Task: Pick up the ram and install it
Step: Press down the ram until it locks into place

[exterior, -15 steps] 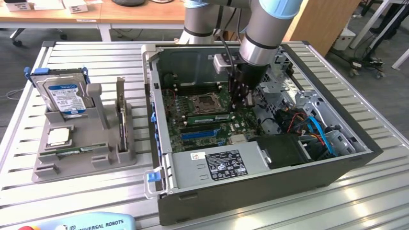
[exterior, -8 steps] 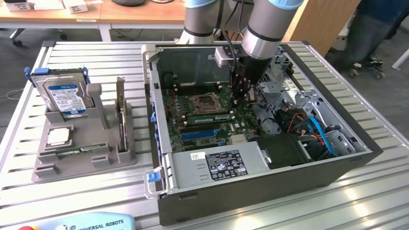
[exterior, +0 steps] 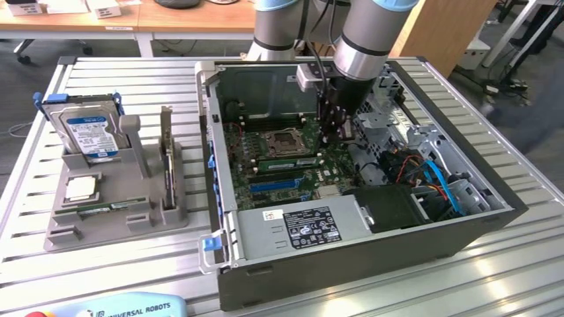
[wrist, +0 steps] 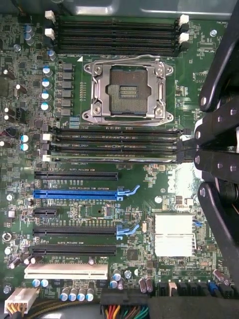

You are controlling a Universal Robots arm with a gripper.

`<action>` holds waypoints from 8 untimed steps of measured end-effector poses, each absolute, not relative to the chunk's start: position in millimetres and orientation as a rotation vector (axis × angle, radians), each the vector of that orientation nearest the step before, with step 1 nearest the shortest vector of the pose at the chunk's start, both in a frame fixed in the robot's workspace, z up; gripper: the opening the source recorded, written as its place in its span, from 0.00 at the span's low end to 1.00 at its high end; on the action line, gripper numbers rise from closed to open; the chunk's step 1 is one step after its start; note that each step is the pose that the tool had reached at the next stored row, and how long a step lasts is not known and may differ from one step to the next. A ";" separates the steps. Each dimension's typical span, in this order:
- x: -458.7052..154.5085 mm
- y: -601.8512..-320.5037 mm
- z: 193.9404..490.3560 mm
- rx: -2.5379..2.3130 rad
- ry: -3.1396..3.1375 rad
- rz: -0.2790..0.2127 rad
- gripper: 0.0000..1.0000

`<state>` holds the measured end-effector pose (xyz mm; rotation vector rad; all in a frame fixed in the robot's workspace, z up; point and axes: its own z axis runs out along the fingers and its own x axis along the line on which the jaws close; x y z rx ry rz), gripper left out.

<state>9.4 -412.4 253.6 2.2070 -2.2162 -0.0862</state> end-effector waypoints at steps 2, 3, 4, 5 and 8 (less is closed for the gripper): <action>7.6 -412.4 253.6 2.207 -2.216 -0.086 0.10; 5.9 -412.4 253.7 2.207 -2.216 -0.086 0.10; 3.7 -412.4 253.6 2.207 -2.216 -0.086 0.10; 1.6 -412.4 253.6 2.207 -2.216 -0.086 0.10; -5.3 -412.4 253.6 2.207 -2.216 -0.086 0.10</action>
